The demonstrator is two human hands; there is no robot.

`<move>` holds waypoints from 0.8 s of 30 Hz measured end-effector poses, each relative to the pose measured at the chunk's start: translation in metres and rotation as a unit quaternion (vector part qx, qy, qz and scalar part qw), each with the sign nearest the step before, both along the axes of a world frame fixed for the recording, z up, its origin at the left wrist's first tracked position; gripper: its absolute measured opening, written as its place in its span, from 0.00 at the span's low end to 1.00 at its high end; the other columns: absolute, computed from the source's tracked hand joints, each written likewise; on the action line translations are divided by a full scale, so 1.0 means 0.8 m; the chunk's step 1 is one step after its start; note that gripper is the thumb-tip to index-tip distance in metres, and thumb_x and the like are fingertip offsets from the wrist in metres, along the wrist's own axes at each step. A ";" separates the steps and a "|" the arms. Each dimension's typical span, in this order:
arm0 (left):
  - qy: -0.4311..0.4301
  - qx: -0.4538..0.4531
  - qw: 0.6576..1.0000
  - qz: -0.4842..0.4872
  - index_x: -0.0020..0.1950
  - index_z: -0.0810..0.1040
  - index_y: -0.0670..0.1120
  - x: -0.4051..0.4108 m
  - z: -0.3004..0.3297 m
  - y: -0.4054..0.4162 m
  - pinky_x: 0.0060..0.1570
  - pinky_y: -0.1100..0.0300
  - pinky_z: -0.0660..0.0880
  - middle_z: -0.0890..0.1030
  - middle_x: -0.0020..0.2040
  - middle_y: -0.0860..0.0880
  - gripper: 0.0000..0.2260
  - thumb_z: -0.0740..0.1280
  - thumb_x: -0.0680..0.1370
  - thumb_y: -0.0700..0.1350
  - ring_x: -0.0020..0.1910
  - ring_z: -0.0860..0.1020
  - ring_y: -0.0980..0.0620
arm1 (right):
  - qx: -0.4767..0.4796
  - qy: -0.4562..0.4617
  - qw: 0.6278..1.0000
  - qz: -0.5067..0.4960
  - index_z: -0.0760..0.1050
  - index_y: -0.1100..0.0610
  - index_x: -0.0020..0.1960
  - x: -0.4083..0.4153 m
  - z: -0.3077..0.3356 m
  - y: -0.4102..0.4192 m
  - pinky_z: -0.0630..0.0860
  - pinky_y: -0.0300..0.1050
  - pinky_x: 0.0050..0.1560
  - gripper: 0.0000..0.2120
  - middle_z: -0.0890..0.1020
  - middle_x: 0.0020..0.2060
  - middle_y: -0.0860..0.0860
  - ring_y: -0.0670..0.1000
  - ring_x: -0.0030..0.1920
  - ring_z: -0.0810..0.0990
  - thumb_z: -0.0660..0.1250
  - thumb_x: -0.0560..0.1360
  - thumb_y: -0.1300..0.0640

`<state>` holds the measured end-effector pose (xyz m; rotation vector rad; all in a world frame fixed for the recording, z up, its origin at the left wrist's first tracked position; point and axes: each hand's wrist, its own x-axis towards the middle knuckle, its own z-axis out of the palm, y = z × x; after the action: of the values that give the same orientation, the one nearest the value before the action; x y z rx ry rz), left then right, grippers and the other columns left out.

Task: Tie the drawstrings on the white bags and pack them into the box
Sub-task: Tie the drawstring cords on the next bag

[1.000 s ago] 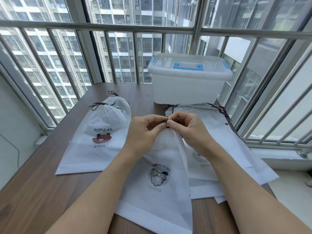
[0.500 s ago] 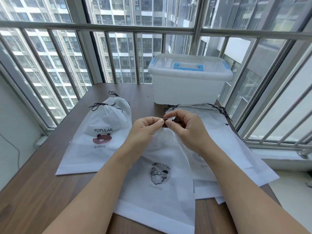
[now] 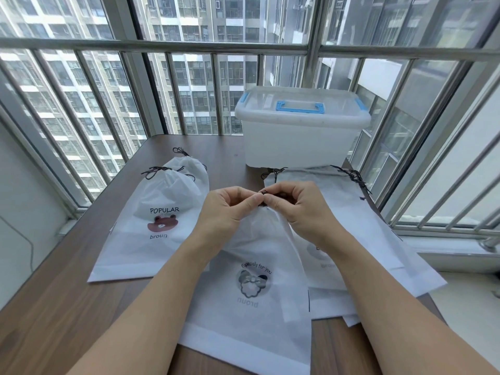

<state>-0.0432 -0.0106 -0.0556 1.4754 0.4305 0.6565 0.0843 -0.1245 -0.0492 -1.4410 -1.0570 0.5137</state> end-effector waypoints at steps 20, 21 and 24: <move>-0.031 0.255 0.963 0.085 0.43 0.78 0.45 0.000 -0.002 0.006 0.41 0.65 0.75 0.81 0.39 0.55 0.05 0.71 0.78 0.40 0.37 0.79 0.57 | 0.046 -0.017 0.998 -0.045 0.84 0.58 0.46 -0.003 -0.002 0.004 0.81 0.60 0.55 0.04 0.87 0.41 0.53 0.55 0.45 0.86 0.71 0.76 0.64; -0.044 0.305 0.945 0.111 0.43 0.77 0.46 0.000 -0.002 0.005 0.45 0.63 0.78 0.83 0.42 0.54 0.06 0.71 0.78 0.39 0.41 0.82 0.57 | 0.048 -0.029 0.997 -0.054 0.84 0.55 0.45 -0.003 -0.004 0.006 0.81 0.61 0.53 0.04 0.87 0.41 0.52 0.57 0.45 0.86 0.71 0.76 0.62; -0.057 0.378 0.912 0.148 0.43 0.77 0.45 0.000 -0.002 0.007 0.48 0.62 0.80 0.83 0.42 0.54 0.07 0.72 0.76 0.35 0.43 0.82 0.57 | 0.033 -0.034 0.997 -0.067 0.85 0.54 0.45 -0.004 -0.007 0.008 0.79 0.60 0.49 0.04 0.86 0.41 0.56 0.62 0.45 0.84 0.71 0.76 0.59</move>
<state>-0.0434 -0.0052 -0.0571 2.1060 0.3205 1.2411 0.0812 -0.1180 -0.0545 -1.4673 -1.0148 0.3326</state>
